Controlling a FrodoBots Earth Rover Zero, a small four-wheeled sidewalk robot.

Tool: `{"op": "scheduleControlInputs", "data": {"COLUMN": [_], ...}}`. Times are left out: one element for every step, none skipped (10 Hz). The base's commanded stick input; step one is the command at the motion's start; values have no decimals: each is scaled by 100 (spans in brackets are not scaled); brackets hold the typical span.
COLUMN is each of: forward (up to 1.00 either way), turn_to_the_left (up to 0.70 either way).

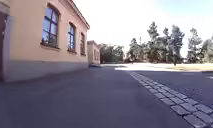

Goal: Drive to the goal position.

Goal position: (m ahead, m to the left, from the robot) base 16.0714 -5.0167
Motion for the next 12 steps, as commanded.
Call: {"op": "scheduleControlInputs", "data": {"forward": [68, 68, 68, 68, 68, 68, 68, 68, 68, 68, 68, 68], "turn_to_the_left": [0, 0, 0, 0, 0, 0, 0, 0, 0, 0, 0, 0]}}
